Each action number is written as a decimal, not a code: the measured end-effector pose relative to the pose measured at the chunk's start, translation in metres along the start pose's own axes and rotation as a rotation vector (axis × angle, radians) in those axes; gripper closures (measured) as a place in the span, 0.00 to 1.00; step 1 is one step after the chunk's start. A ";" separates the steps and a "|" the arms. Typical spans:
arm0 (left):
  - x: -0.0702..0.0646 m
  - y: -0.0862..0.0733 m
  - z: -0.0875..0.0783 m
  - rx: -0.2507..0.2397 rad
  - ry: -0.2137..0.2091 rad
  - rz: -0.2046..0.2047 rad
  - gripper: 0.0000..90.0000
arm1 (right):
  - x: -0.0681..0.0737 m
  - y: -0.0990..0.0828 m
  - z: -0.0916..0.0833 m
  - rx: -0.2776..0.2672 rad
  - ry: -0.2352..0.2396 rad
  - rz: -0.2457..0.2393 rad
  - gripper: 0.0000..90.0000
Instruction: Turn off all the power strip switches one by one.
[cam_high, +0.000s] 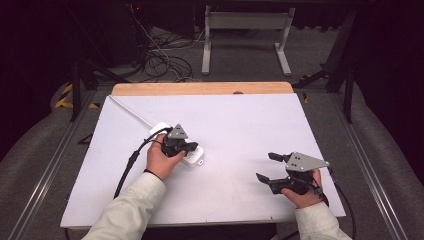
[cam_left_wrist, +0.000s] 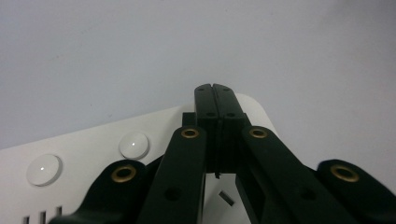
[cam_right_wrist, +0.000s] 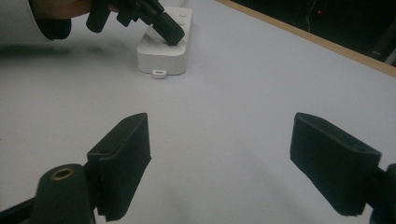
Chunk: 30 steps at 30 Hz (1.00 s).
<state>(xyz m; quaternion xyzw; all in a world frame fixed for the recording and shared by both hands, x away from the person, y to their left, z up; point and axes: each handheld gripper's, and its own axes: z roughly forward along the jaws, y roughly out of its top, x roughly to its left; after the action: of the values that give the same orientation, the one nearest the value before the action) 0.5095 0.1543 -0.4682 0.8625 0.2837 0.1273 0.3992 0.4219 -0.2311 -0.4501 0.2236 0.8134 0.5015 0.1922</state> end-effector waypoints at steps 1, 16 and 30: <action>-0.001 0.000 0.000 0.004 0.002 0.006 1.00 | 0.000 0.000 0.000 0.000 0.000 0.000 0.23; -0.005 0.002 0.001 0.020 0.038 0.019 1.00 | 0.002 0.001 0.000 -0.002 0.003 -0.002 0.23; 0.019 0.010 -0.024 -0.009 0.075 -0.031 1.00 | 0.000 0.000 0.000 0.001 0.002 0.006 0.23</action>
<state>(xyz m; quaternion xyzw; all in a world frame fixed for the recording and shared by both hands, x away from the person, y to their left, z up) 0.5176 0.1750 -0.4457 0.8509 0.3110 0.1548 0.3942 0.4215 -0.2308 -0.4504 0.2254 0.8131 0.5020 0.1900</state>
